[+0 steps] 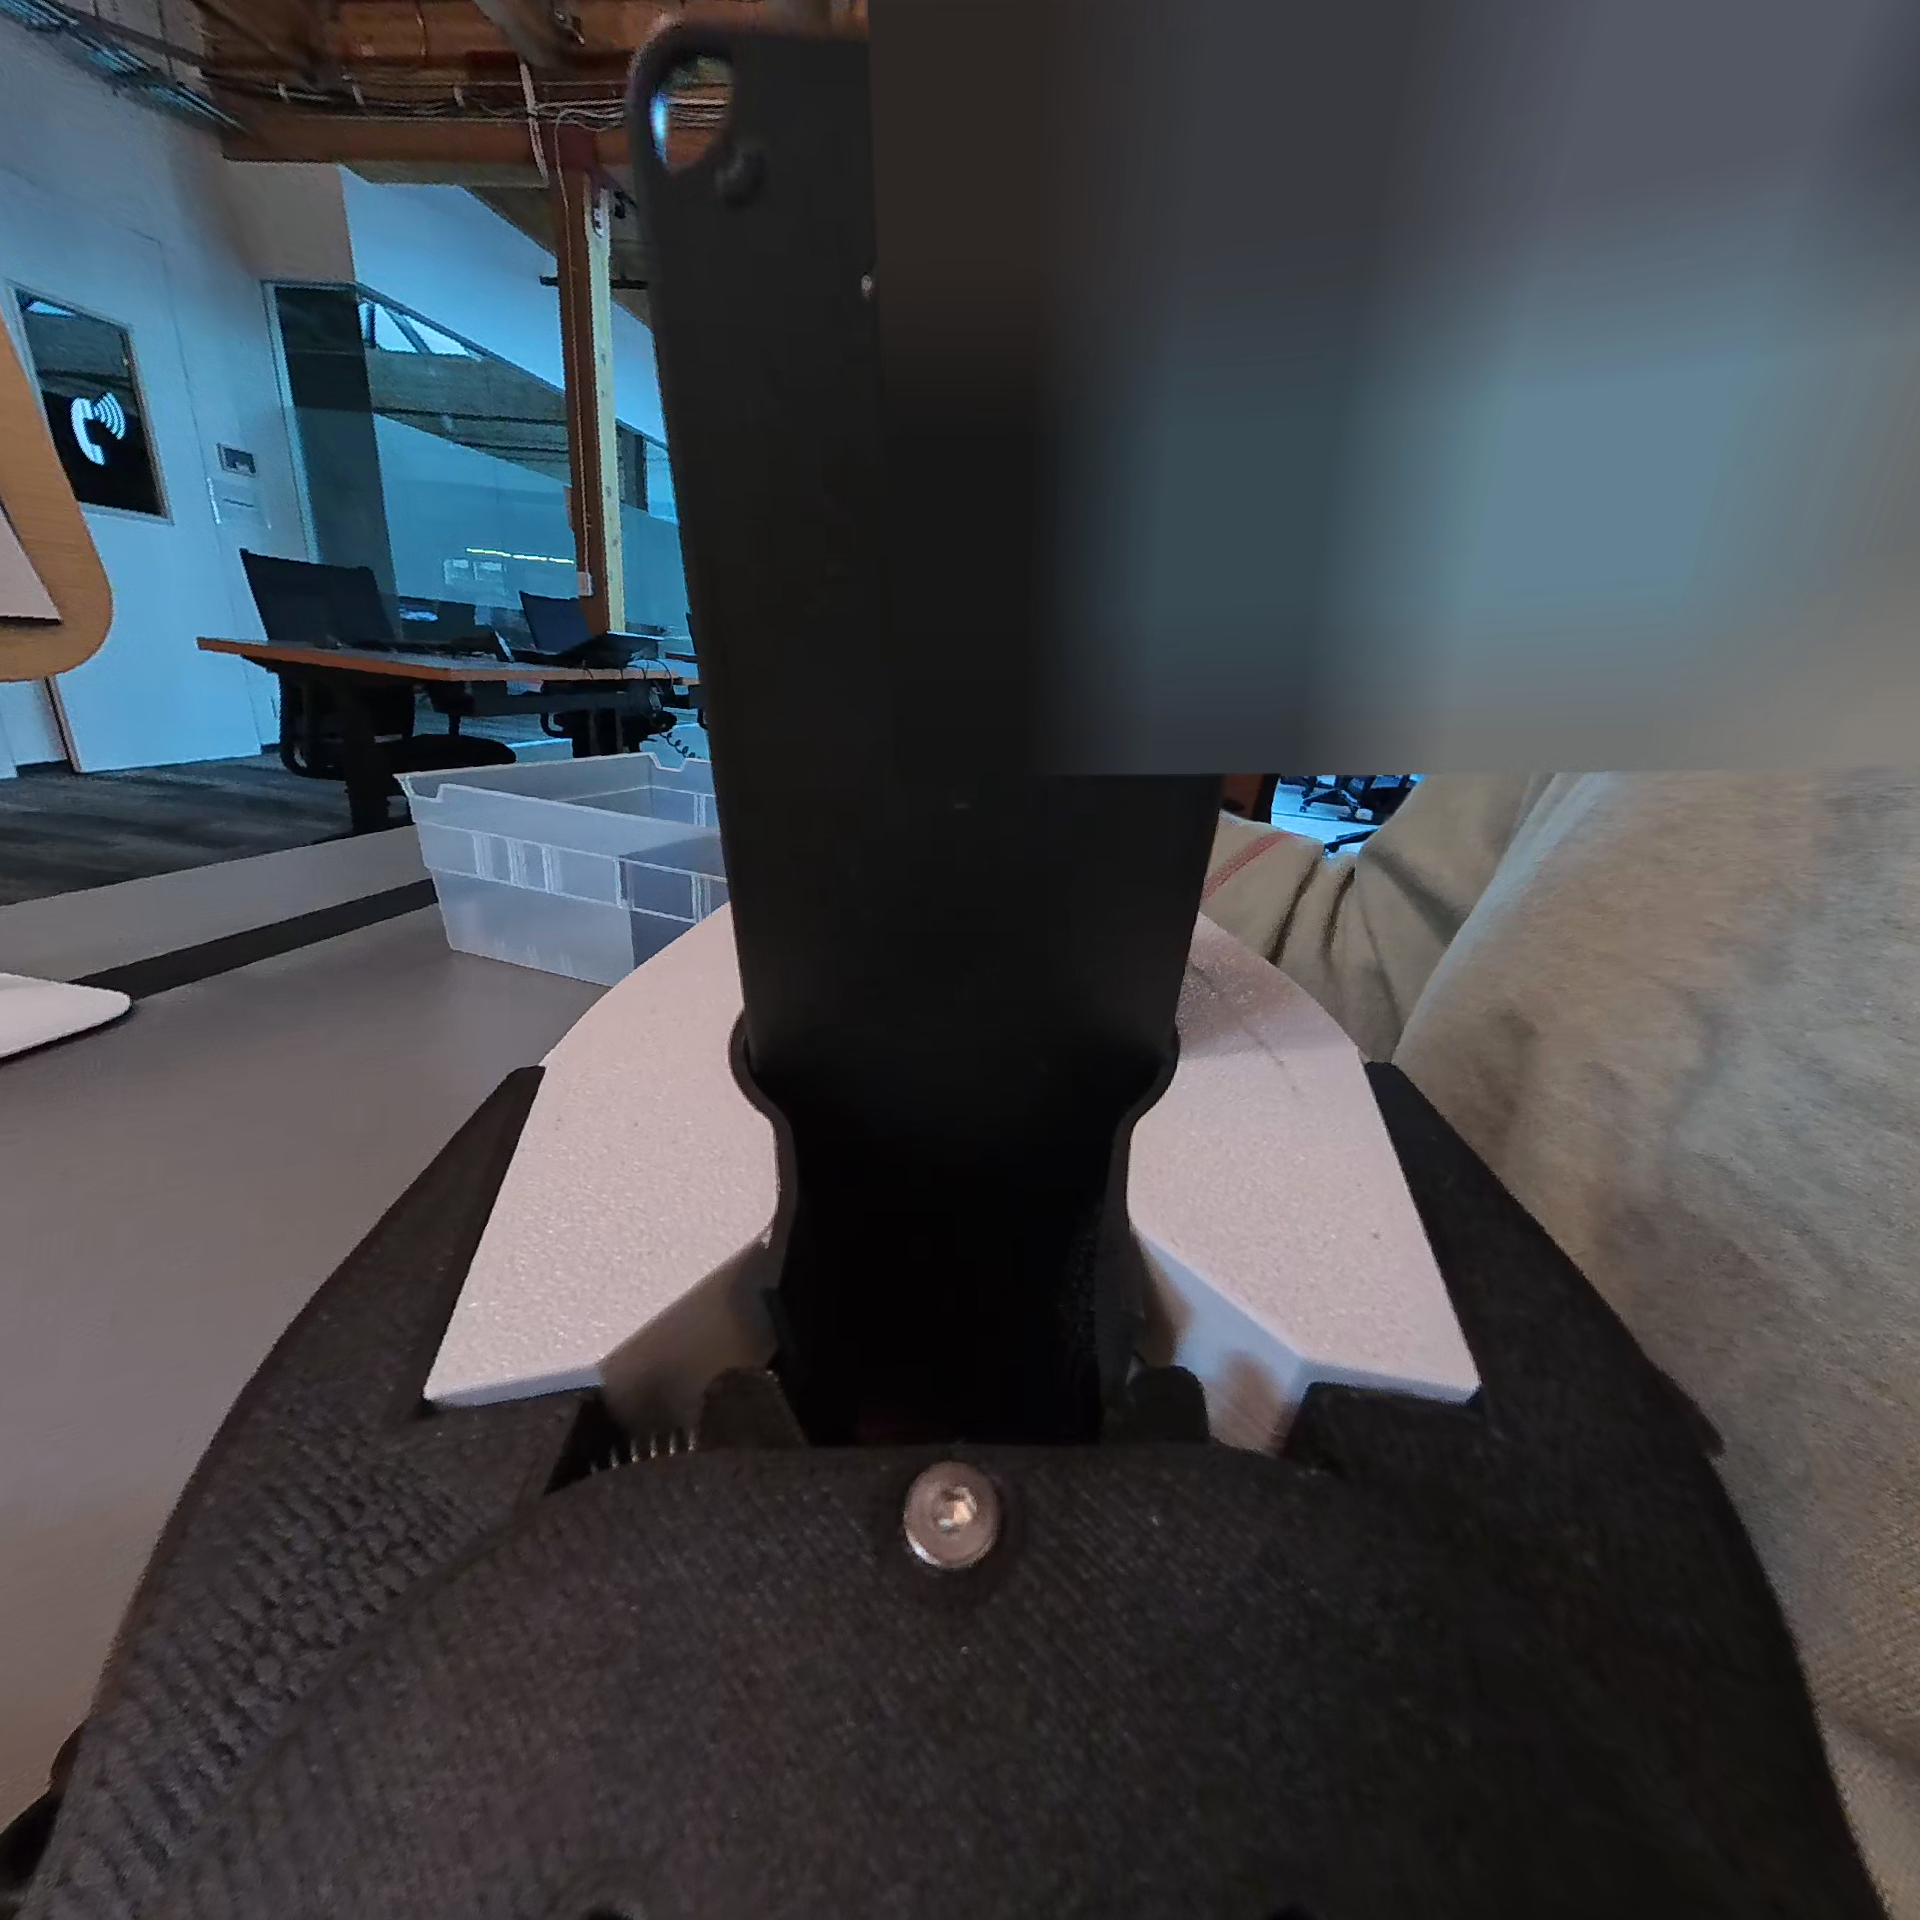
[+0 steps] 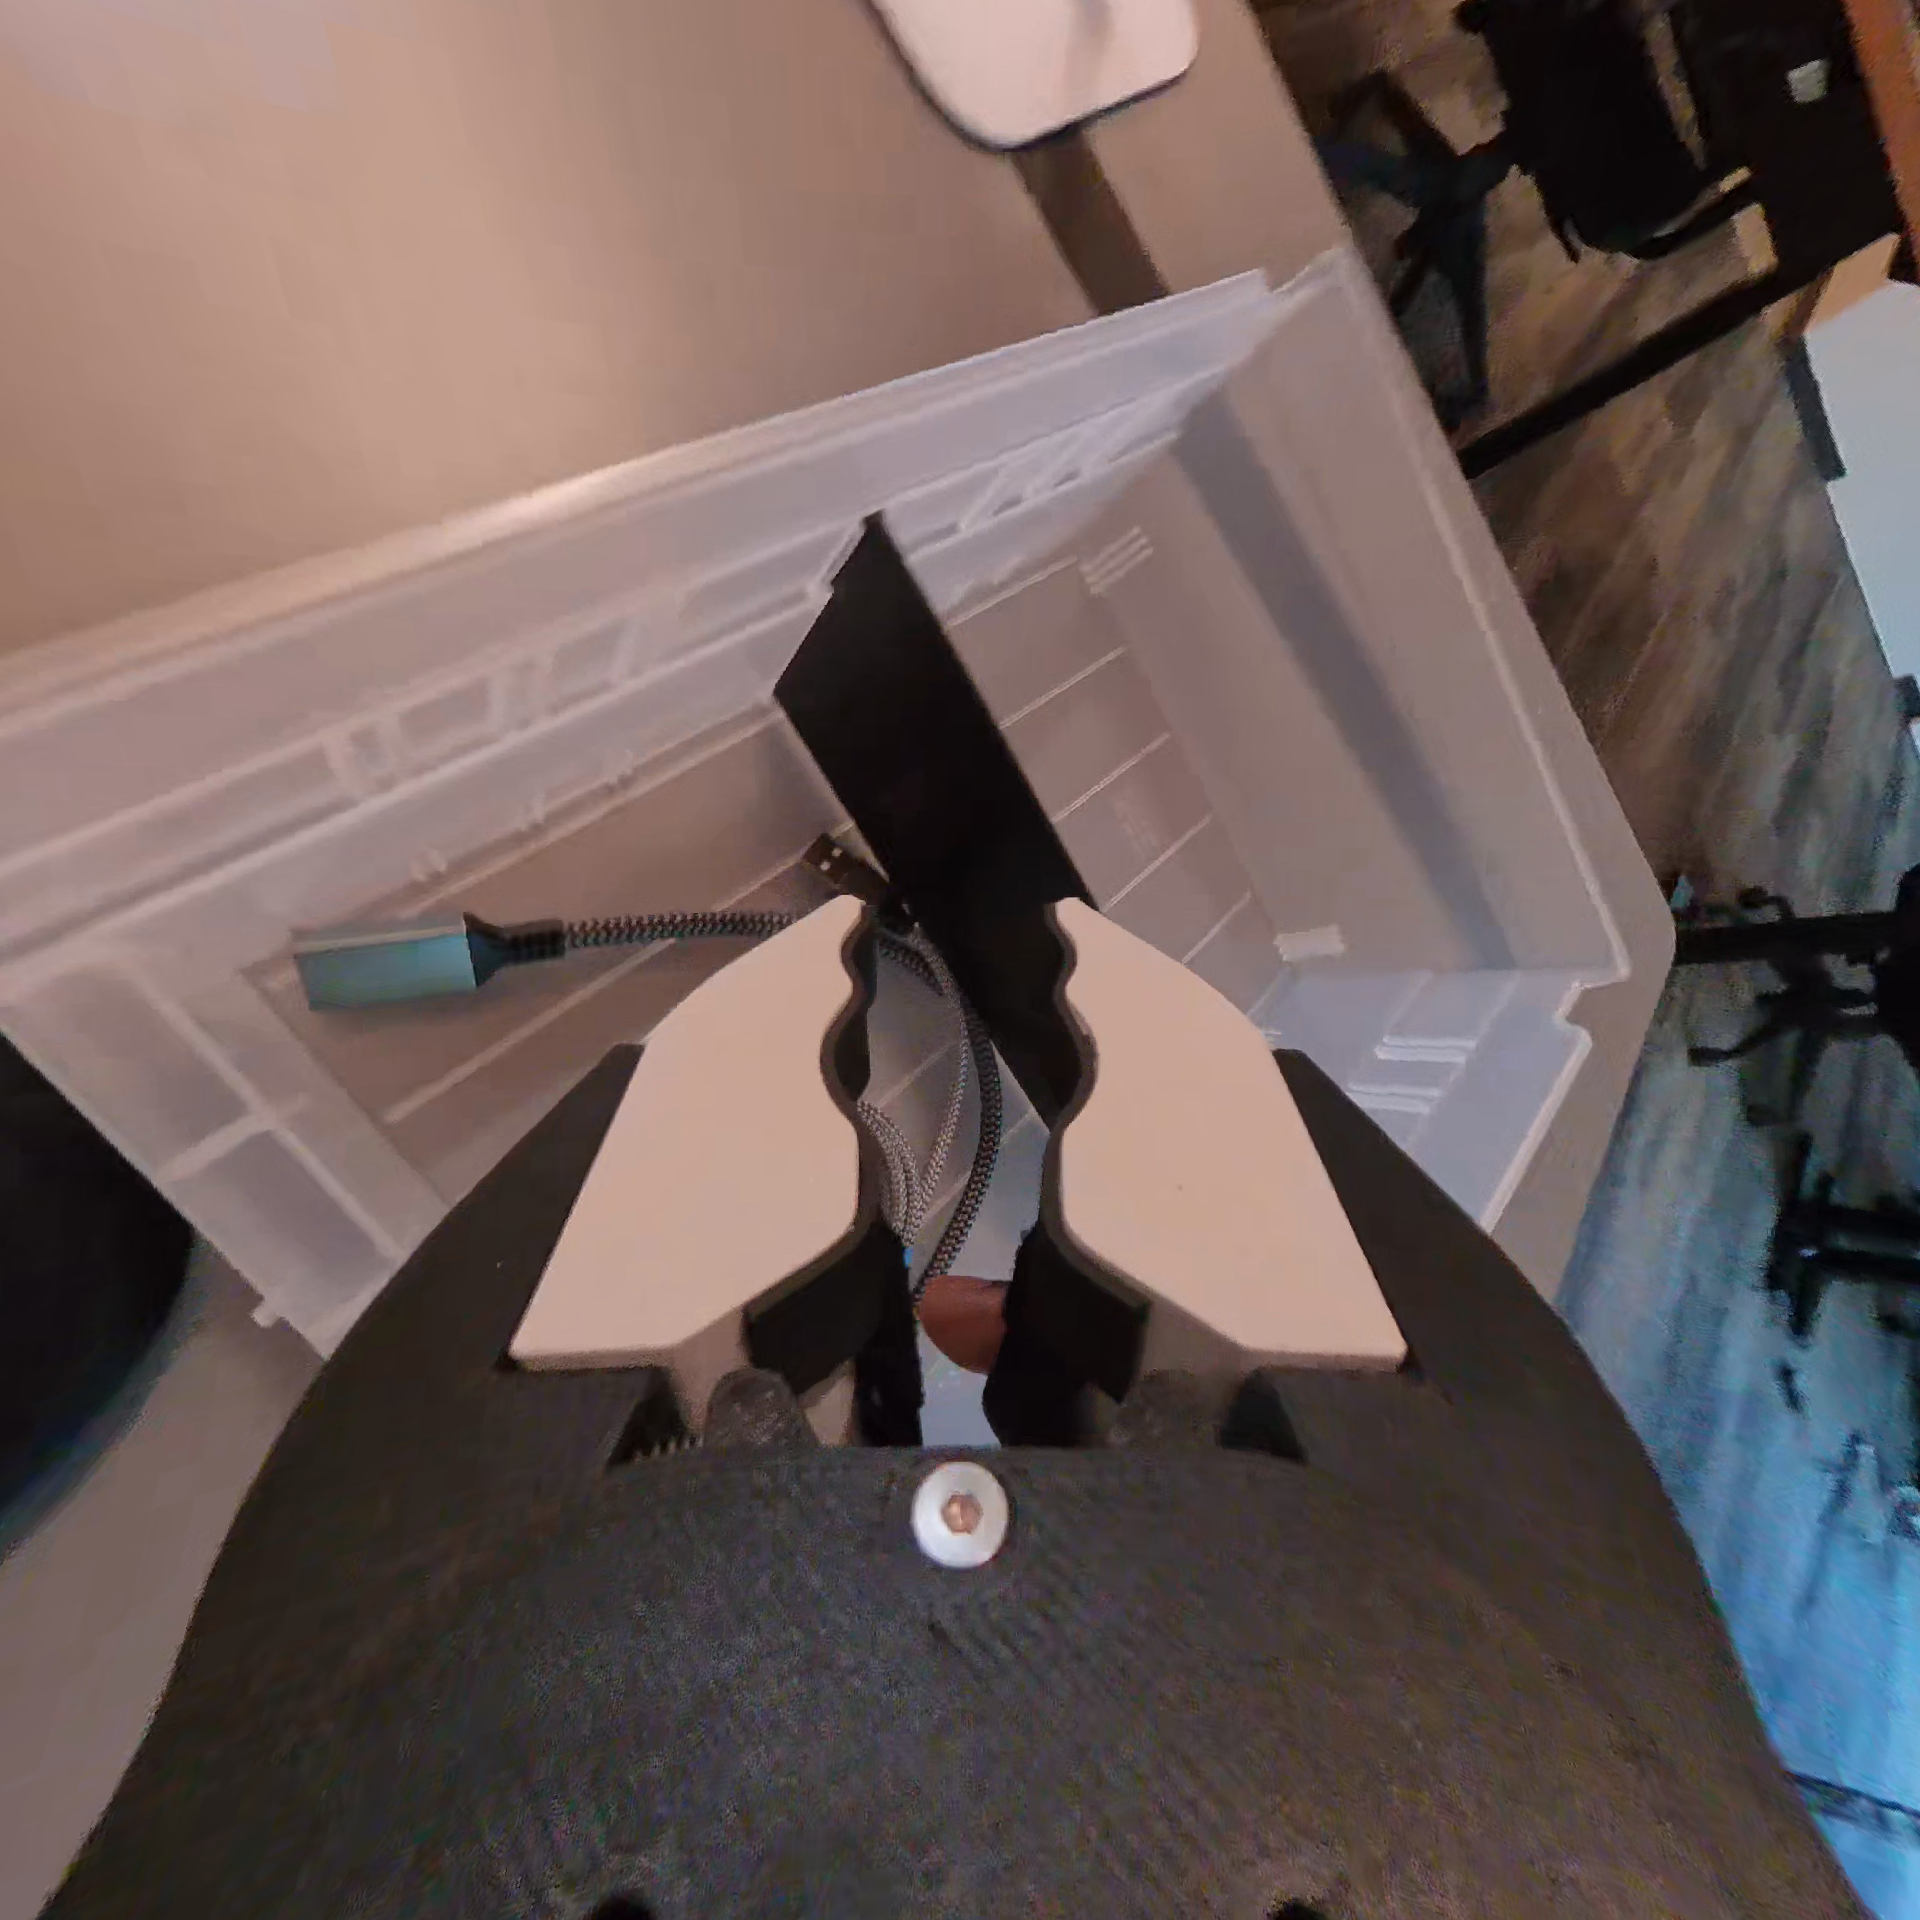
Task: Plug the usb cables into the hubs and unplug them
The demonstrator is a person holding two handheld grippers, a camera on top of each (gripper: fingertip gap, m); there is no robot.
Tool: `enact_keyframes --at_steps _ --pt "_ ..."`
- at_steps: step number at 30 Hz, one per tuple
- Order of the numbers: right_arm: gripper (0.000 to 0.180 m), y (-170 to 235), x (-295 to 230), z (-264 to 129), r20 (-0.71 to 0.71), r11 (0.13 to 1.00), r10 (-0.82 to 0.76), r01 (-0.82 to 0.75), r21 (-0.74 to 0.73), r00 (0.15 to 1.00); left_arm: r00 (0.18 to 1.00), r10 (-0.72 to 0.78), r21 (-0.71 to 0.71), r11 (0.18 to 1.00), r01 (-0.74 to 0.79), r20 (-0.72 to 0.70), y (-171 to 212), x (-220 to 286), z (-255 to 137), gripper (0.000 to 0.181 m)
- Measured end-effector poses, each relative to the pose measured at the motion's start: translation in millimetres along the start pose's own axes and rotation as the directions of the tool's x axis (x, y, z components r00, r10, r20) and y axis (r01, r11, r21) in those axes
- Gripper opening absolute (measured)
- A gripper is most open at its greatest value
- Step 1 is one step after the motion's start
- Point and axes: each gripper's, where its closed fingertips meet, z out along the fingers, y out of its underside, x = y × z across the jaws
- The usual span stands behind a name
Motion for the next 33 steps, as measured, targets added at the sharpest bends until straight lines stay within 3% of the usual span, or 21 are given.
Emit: enact_keyframes --at_steps 4,7,9,11,14,16,20,26,29,33 --pt "0.050 -27.5 -1.5 -32.7 0.014 0.976 0.108 -0.108 0.191 0.994 1.000 -0.008 0.019 1.000 0.008 0.000 -2.7 -1.5 -0.8 0.065" --pt "0.067 -71.6 -42.8 -61.9 0.202 0.900 0.091 -0.167 0.402 0.975 1.000 -0.013 0.044 0.999 0.013 -0.001 -6.5 -2.6 -2.6 0.065" --pt "0.069 -100.0 -89.6 -78.3 0.336 0.850 -0.005 -0.173 0.497 0.942 1.000 -0.006 0.070 0.998 0.006 -0.014 -9.8 0.0 -4.6 0.065" --pt "0.072 -126.2 -149.2 -89.8 0.475 0.808 -0.135 -0.181 0.561 0.870 1.000 -0.001 0.098 0.995 0.004 -0.029 -14.0 2.7 -5.9 0.065" --pt "0.075 -162.0 -239.6 -99.8 0.675 0.766 -0.262 -0.277 0.580 0.689 0.999 -0.001 0.123 0.992 0.006 -0.041 -17.5 4.1 -7.1 0.065" --pt "0.078 -177.1 -281.8 -97.0 0.730 0.771 -0.301 -0.294 0.565 0.613 0.999 -0.002 0.135 0.991 0.009 -0.055 -19.4 5.3 -7.3 0.065" --pt "0.069 -198.8 -309.8 -88.9 0.740 0.758 -0.315 -0.312 0.573 0.595 0.997 -0.004 0.135 0.991 0.014 -0.071 -19.3 9.2 -8.3 0.065" --pt "0.054 -198.0 -323.9 -84.9 0.697 0.759 -0.369 -0.234 0.607 0.615 0.995 0.015 0.082 0.997 -0.007 -0.101 -10.9 15.9 -3.8 0.065" --pt "0.053 -199.5 -317.0 -87.2 0.609 0.705 -0.384 -0.206 0.679 0.694 0.991 0.056 0.096 0.994 -0.045 -0.122 -12.8 21.7 -0.5 0.066" --pt "0.052 -205.5 -284.2 -94.5 0.343 0.622 -0.400 -0.023 0.782 0.850 0.994 0.080 0.140 0.988 -0.070 -0.069 -19.4 17.0 -2.8 0.076"
